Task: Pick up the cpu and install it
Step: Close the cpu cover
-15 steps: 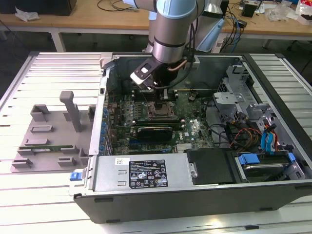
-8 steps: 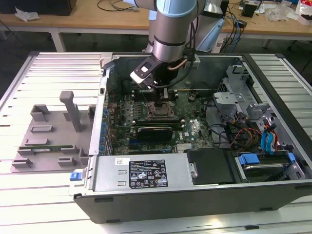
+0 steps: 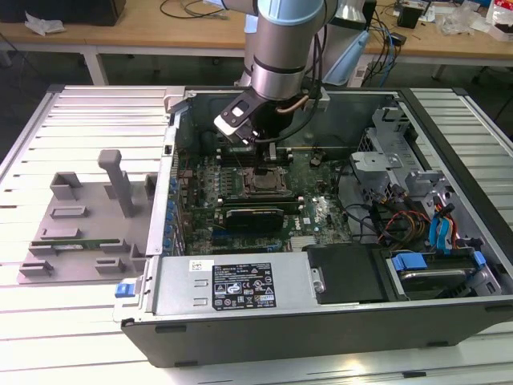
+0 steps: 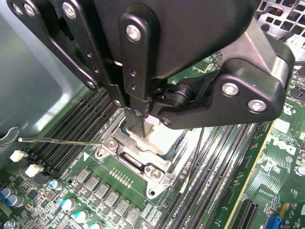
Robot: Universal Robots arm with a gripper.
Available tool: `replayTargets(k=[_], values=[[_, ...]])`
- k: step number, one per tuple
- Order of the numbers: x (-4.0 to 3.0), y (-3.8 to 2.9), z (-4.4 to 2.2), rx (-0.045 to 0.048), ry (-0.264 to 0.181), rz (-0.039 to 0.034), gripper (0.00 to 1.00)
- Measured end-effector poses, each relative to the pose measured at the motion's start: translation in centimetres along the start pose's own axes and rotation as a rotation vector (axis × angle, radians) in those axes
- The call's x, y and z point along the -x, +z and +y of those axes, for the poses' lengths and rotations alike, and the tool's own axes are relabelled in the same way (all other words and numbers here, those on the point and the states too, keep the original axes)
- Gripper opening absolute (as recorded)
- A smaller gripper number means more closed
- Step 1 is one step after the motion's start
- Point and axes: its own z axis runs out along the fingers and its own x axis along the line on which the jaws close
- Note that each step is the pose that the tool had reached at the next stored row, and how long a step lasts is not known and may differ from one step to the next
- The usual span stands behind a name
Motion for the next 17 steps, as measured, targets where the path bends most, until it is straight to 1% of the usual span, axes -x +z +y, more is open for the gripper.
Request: replayTargets(k=[5,10,13,16,17], values=[[0.01,-0.42,-0.03,0.0000,0.000,-0.0001,0.11],[0.01,-0.71,-0.05,0.0000,0.000,-0.0001,0.11],[0.02,-1.17,-0.08,-0.0001,0.000,-0.0001,0.11],[0.03,-1.94,-0.12,0.0000,0.000,0.0000,0.11],[0.11,-2.01,-0.13,0.0000,0.000,0.0000,0.11]])
